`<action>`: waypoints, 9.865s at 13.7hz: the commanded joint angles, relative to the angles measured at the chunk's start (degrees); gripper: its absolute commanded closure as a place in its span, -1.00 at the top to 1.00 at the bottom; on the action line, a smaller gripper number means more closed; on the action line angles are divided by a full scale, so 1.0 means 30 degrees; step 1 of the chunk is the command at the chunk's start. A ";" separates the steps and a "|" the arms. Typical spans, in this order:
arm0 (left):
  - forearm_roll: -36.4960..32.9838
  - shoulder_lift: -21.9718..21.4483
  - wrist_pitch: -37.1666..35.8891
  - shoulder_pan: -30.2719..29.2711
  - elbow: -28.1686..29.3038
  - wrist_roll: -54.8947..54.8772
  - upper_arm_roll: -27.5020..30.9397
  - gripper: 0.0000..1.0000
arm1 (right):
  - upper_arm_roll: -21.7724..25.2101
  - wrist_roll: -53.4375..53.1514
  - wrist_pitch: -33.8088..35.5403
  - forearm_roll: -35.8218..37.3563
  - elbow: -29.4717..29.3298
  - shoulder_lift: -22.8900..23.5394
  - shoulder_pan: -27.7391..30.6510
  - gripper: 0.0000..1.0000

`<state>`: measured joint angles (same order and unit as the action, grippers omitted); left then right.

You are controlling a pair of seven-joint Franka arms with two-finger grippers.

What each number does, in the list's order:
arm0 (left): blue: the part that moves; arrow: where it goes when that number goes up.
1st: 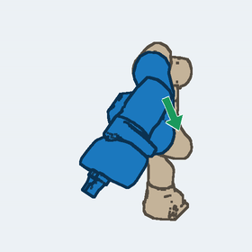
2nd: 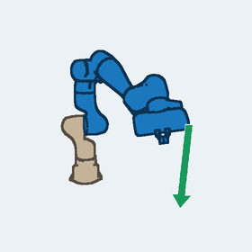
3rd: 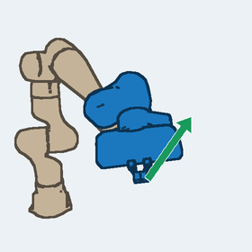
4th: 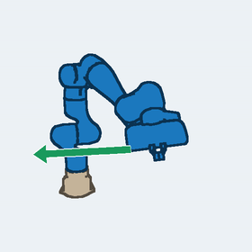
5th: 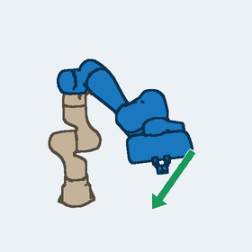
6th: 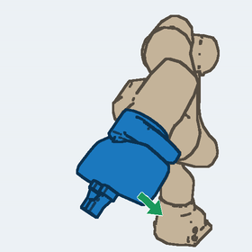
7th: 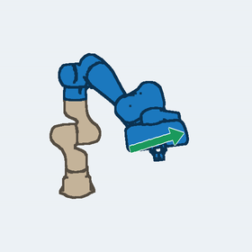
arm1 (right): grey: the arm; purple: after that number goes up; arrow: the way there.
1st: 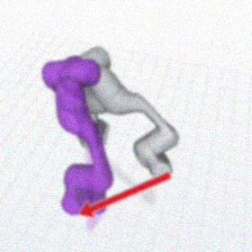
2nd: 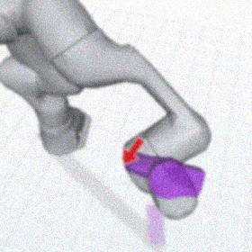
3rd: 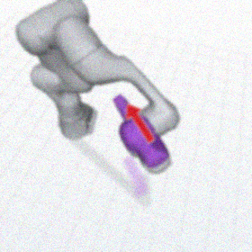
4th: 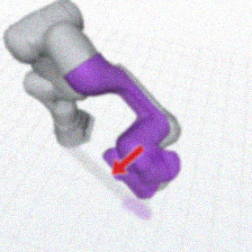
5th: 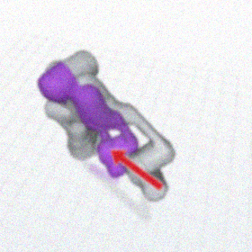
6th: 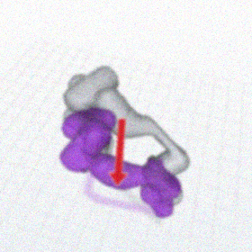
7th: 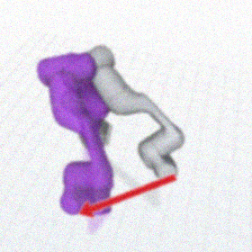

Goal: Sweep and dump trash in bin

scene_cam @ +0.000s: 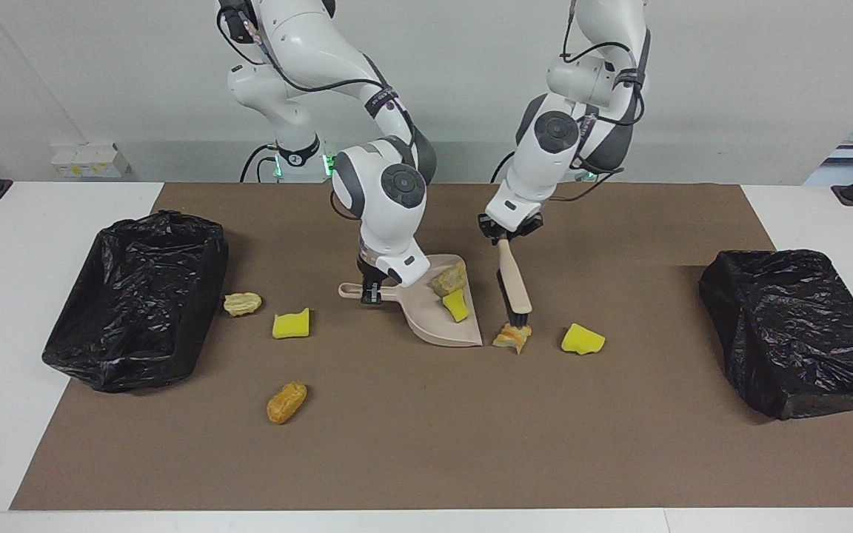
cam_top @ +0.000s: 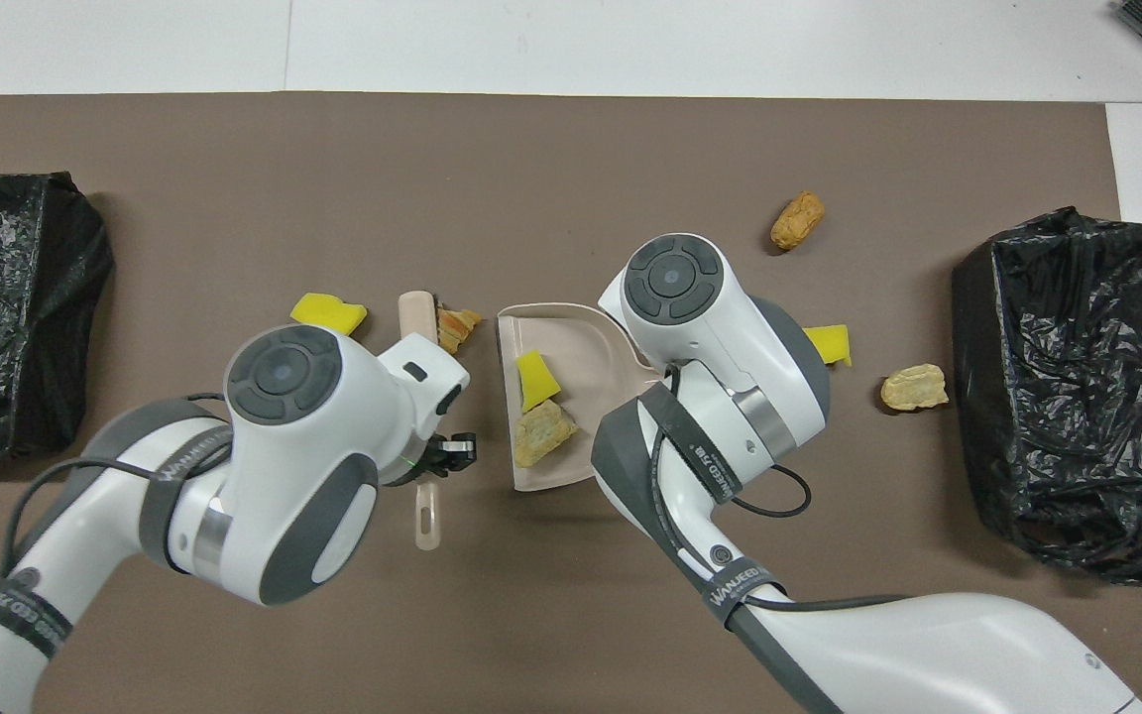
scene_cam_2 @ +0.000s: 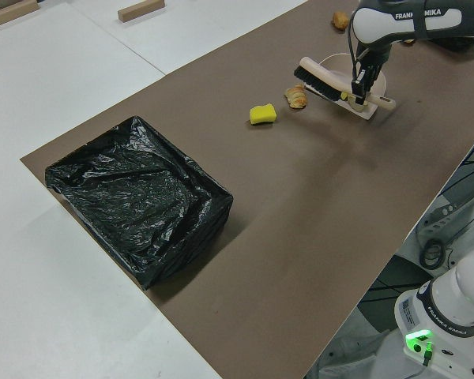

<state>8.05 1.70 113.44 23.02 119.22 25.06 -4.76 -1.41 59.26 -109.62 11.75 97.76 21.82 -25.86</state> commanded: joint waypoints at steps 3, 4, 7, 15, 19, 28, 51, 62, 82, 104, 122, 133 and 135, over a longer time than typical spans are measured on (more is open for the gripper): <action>-0.3873 0.1772 -0.1308 -0.3827 -0.2060 -0.4297 -0.0172 -1.00 | -0.0114 -0.1881 -0.0902 -0.0605 0.0839 -0.0477 0.0066 -1.00; -0.4522 0.2242 -0.1280 -0.4415 -0.2383 -0.5557 -0.0143 -1.00 | -0.0114 -0.2173 -0.0612 -0.0605 0.0840 -0.0507 0.0008 -1.00; -0.6105 0.3386 -0.1017 -0.6057 -0.2680 -0.8518 -0.0172 -1.00 | -0.0085 -0.2850 -0.0170 -0.0605 0.0839 -0.0478 -0.0345 -1.00; -0.3982 0.3916 -0.1192 -0.4631 -0.2093 -0.9349 -0.0290 -1.00 | -0.0085 -0.3054 0.0183 -0.0605 0.0840 -0.0507 -0.0345 -1.00; -0.1635 0.3828 -0.0958 -0.2229 -0.1830 -0.6256 -0.0348 -1.00 | -0.0085 -0.3436 0.0153 -0.0605 0.0928 -0.0507 -0.0345 -1.00; 0.0744 0.3418 -0.0167 0.2962 -0.2063 -0.0564 -0.0523 -1.00 | -0.0085 -0.3466 0.0299 -0.0605 0.1074 -0.0566 -0.0140 -1.00; 0.2172 -0.4989 0.1385 1.1189 0.7807 0.9251 -0.0700 -1.00 | -0.0056 0.8215 0.1560 -0.0283 -0.0124 -0.2792 0.8115 -1.00; 0.5227 -0.4492 0.3232 1.1253 0.8571 0.8937 -0.0670 -1.00 | 0.0149 1.6568 0.0946 -0.0195 -0.2031 -0.2587 1.6875 -1.00; -0.1980 -0.4112 -0.3498 -0.2248 -0.0092 -0.3745 -0.0436 1.00 | 0.0149 1.1212 0.2702 1.2171 -0.1943 -0.3757 1.6003 -1.00; -0.3035 -0.1299 -1.1475 -0.6296 -1.1234 -0.9437 -0.0348 1.00 | -0.0085 -0.9100 0.3587 -0.2239 0.2271 -0.5107 0.6722 -1.00; -0.3006 -0.3203 -1.0157 -0.6032 -0.7983 -0.9643 -0.0407 1.00 | -0.0085 -3.0533 -0.3656 -0.8542 -0.0271 0.0694 -0.2657 -1.00; -0.3006 -0.3291 -0.9952 -0.5945 -0.7221 -0.9613 -0.0611 1.00 | -0.0085 -3.1737 -0.0729 -0.8544 0.0193 -0.0415 -0.3154 1.00; -0.2948 -0.3175 -0.9516 -0.5391 -0.6784 -0.9496 -0.0612 1.00 | -0.0114 -3.1854 -0.0229 -0.8632 0.1651 -0.1759 -0.3536 1.00</action>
<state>-0.20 -6.35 82.33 5.21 95.56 -3.41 -6.80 -1.80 -34.68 -111.18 -12.86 98.05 21.29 -35.30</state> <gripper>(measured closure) 0.000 0.000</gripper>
